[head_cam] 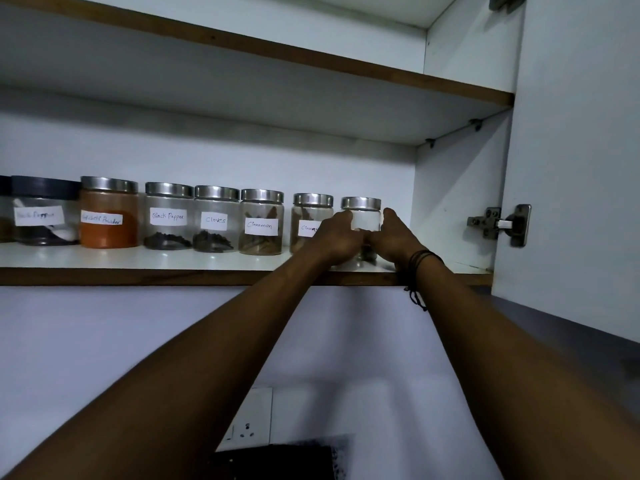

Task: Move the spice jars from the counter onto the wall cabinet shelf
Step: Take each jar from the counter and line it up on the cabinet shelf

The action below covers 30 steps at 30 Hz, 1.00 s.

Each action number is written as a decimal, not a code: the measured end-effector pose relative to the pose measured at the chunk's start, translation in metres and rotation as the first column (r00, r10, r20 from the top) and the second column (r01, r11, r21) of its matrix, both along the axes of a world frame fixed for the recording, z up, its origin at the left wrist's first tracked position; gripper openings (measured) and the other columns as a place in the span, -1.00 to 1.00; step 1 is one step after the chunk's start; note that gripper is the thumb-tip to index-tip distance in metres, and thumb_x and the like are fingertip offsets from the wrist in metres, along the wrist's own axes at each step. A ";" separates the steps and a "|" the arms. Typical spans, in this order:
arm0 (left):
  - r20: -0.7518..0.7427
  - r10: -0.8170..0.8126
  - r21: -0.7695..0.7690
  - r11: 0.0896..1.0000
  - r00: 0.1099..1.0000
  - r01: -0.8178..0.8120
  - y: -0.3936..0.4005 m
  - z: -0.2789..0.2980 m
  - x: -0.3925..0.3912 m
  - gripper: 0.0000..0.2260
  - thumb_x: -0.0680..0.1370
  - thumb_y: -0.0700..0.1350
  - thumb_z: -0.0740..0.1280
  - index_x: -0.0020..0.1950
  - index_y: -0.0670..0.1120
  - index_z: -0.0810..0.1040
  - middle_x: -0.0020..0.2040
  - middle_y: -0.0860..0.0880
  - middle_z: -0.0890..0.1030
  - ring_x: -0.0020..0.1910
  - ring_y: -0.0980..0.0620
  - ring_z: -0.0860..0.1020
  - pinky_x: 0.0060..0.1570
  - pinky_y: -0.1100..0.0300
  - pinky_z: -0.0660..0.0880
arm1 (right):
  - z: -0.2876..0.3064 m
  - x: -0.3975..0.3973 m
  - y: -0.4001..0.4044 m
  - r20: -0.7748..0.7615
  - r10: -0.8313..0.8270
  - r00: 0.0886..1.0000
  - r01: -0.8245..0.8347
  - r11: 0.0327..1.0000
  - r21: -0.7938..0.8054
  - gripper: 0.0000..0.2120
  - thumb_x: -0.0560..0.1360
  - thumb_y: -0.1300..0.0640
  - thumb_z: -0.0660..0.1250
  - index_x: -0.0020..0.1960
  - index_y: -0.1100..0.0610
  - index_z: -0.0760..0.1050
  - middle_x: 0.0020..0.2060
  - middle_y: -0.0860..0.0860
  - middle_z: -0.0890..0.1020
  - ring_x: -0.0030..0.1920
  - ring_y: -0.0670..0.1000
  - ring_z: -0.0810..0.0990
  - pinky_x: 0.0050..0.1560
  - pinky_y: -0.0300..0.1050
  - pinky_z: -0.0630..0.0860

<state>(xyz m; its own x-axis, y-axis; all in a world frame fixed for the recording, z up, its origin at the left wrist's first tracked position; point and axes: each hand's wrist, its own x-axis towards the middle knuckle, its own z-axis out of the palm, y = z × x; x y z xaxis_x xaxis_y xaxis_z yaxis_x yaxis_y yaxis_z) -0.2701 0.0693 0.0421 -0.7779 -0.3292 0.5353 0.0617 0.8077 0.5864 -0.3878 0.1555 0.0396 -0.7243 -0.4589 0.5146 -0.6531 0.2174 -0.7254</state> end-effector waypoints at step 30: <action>0.243 -0.251 0.074 0.968 0.937 0.240 0.084 -0.381 0.083 -0.80 0.63 -0.22 0.19 0.09 -0.15 0.60 -0.03 -0.14 0.69 -0.03 -0.13 0.64 0.02 0.00 0.53 | -0.384 0.157 0.117 0.025 -0.260 0.965 0.233 0.901 0.367 -0.82 0.50 0.21 0.25 0.09 0.21 0.49 0.06 0.20 0.55 0.08 0.20 0.53 -0.01 0.00 0.47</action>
<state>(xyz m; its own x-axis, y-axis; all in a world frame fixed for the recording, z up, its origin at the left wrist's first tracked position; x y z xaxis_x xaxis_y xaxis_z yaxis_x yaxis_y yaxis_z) -0.1870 0.1537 -0.3390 -0.9437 -0.1293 0.3046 0.1033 0.7595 0.6423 -0.2309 0.2723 -0.3447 -0.8668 -0.4044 0.2918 -0.4942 0.6184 -0.6110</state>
